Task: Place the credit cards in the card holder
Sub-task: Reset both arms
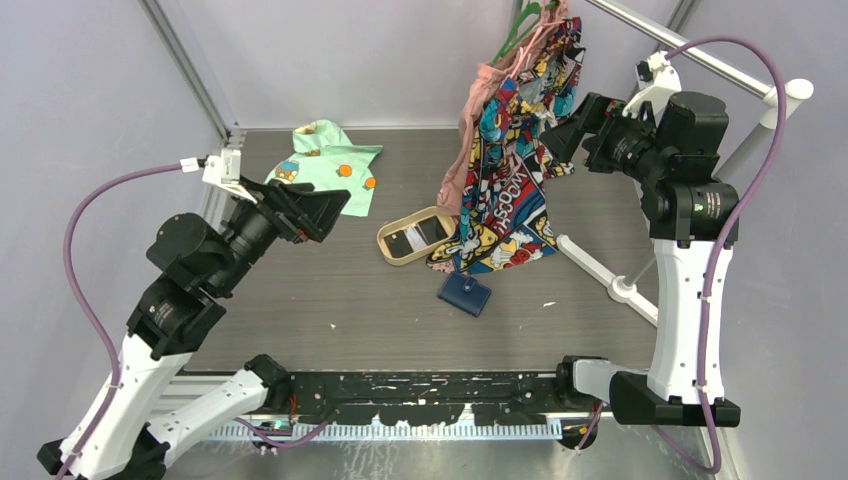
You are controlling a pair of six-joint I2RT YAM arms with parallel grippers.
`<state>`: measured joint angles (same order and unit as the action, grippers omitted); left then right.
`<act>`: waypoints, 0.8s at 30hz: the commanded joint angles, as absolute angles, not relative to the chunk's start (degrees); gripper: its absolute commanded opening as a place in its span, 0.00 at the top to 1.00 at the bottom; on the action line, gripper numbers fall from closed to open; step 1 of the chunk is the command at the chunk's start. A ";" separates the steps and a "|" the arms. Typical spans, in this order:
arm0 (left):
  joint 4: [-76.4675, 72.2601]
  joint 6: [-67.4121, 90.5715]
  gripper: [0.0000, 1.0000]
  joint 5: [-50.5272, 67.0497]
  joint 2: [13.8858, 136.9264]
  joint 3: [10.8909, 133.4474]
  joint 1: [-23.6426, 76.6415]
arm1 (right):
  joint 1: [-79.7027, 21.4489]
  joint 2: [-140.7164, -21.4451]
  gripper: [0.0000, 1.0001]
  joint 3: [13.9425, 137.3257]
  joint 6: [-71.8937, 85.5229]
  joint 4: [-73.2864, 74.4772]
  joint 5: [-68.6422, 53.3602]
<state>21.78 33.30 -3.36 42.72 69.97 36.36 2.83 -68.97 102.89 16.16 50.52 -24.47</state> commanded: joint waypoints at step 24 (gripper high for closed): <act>14.83 30.52 0.00 -4.52 42.14 68.86 36.16 | 3.16 -68.20 0.01 101.77 15.34 46.50 -21.97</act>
